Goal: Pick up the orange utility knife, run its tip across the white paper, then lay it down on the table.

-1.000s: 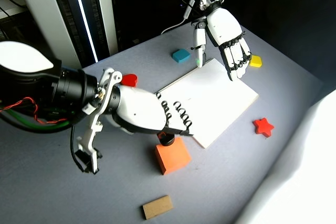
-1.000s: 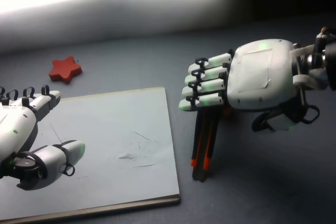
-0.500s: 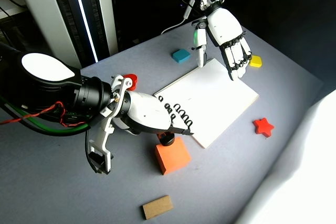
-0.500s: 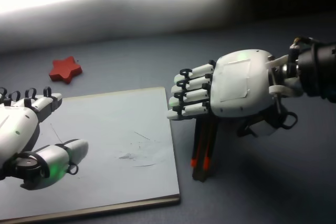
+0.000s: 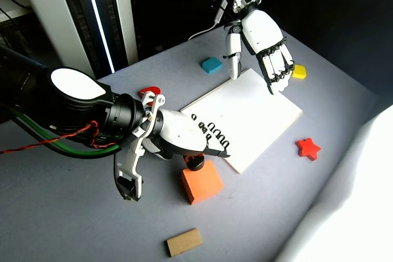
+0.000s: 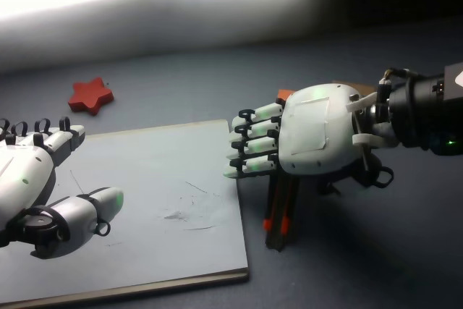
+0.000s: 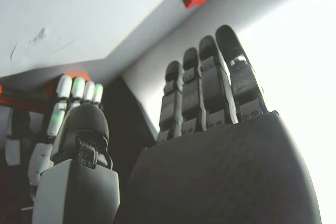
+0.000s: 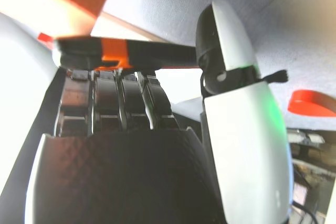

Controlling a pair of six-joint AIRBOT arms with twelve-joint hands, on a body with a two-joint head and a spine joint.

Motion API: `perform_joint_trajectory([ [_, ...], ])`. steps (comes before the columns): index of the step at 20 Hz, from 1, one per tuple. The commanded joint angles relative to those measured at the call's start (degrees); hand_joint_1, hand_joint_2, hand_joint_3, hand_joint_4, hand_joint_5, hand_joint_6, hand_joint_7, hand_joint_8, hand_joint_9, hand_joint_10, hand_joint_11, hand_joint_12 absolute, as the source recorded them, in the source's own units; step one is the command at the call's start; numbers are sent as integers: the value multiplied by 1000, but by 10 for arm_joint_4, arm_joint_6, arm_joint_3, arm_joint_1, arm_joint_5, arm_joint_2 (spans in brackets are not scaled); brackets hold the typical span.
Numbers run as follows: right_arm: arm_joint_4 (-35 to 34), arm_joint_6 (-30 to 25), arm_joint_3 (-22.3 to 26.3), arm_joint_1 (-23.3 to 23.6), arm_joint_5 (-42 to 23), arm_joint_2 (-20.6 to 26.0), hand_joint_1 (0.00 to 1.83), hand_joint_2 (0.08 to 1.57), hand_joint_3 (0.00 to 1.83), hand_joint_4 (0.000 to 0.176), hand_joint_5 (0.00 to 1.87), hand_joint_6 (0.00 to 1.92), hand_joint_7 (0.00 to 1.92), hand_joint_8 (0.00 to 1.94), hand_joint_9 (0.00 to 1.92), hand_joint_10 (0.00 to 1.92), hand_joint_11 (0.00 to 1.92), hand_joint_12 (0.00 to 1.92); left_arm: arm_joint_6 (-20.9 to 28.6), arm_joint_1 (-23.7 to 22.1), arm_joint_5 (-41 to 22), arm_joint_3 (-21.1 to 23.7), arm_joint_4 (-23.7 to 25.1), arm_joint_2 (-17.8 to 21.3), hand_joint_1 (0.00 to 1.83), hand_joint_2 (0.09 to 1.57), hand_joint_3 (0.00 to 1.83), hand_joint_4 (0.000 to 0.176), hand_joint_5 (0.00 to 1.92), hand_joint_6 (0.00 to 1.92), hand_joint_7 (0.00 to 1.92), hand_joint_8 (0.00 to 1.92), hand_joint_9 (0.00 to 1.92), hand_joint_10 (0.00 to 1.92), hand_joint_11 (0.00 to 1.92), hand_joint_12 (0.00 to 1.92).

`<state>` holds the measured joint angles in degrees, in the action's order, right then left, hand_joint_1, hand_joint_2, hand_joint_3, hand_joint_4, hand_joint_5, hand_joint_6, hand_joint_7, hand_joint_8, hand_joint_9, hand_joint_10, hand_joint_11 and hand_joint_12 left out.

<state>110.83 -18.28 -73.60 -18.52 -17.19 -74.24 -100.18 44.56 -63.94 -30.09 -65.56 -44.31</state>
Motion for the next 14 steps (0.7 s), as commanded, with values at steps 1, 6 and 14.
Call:
perform_joint_trajectory([
  [1,-12,3,-1,1,16,0,1054,1147,20,0,0,0,0,0,0,0,0,0,2,-4,-52,-3,32,0,142,1301,0,19,156,2,202,2,236,2,0,806],
  [6,-12,3,-8,-2,20,-7,1053,1147,19,0,0,0,0,0,0,0,0,0,0,-3,-52,-4,32,0,166,1294,0,22,158,4,231,6,260,6,0,830],
  [14,-13,3,-9,-7,32,-14,1091,1136,14,0,0,0,0,0,0,0,0,0,0,-4,-52,-5,32,-5,223,1285,0,24,163,2,243,5,269,8,0,812],
])
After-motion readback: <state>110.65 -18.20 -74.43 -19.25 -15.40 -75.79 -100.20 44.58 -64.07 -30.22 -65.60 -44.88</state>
